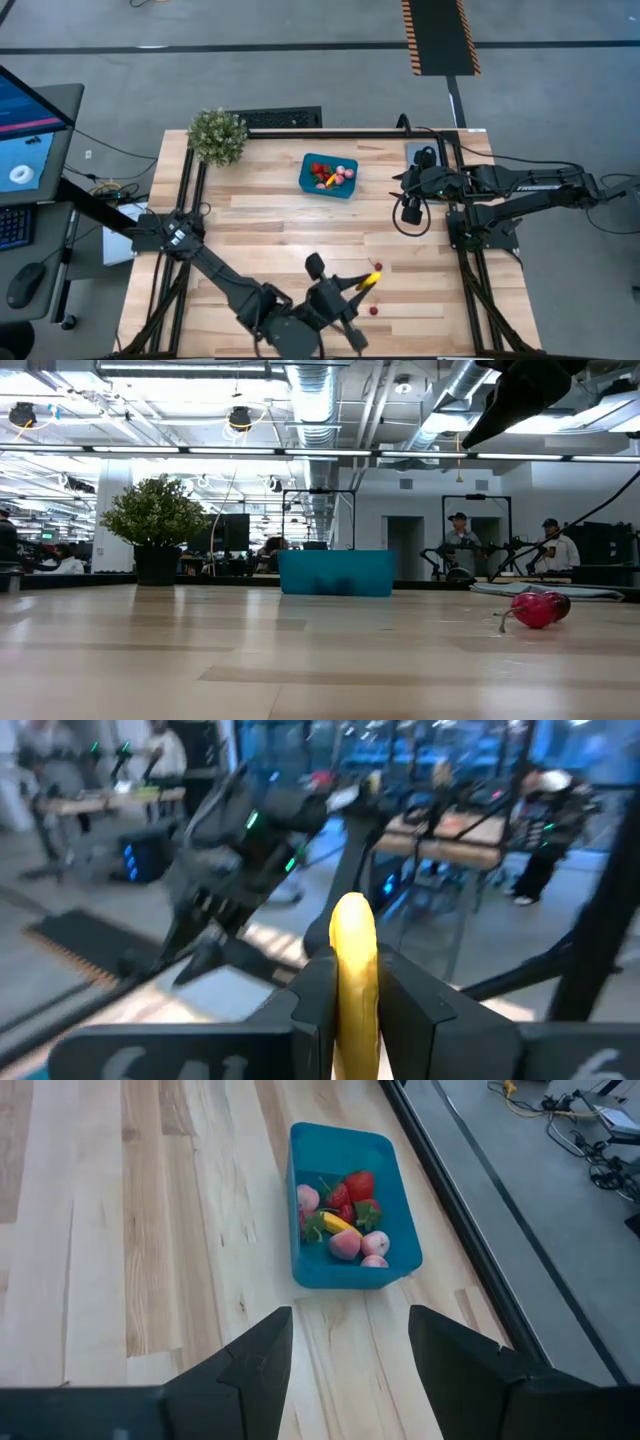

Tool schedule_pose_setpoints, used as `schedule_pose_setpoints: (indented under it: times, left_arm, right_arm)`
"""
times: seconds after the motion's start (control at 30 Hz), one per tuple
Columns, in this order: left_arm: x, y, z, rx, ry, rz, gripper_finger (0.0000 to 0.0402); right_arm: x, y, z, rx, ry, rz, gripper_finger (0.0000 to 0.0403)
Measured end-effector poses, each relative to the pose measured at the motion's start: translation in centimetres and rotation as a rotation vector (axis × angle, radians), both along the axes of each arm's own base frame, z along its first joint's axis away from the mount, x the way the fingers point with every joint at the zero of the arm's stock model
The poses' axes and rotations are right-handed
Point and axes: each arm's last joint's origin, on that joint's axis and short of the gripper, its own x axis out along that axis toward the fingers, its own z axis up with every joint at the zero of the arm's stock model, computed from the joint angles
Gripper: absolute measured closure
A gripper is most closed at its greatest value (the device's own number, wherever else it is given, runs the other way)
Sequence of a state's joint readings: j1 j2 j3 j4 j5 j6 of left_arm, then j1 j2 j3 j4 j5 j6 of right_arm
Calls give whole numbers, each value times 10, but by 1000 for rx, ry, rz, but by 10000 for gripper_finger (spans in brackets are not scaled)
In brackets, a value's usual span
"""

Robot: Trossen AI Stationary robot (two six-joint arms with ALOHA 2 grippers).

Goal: Pick and placing Produce into tupperware
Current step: Put the corn into the blue bin

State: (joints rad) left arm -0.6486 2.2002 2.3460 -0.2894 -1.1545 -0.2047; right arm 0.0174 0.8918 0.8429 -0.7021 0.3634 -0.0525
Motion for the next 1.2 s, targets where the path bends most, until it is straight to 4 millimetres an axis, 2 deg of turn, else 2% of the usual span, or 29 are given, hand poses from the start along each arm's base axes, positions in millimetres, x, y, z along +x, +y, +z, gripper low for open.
schedule_pose_setpoints:
  times: [0.17,0.33,0.53,0.8,1.0,1.2]
  left_arm:
    - [-9,-14,25,31,-123,-126,354]
    - [-18,-28,41,141,-225,-325,354]
    - [-30,-45,51,301,-353,-574,354]
    - [-48,-69,54,593,-476,-858,354]
    - [-70,-91,55,885,-529,-887,354]
    - [-93,-111,55,1085,-561,-863,354]
  right_arm:
    - [0,0,0,0,0,0,178]
    - [0,0,0,0,0,0,178]
    - [0,0,0,0,0,0,178]
    - [0,0,0,0,1,0,178]
    - [0,0,0,0,1,0,178]
    - [0,0,0,0,1,0,178]
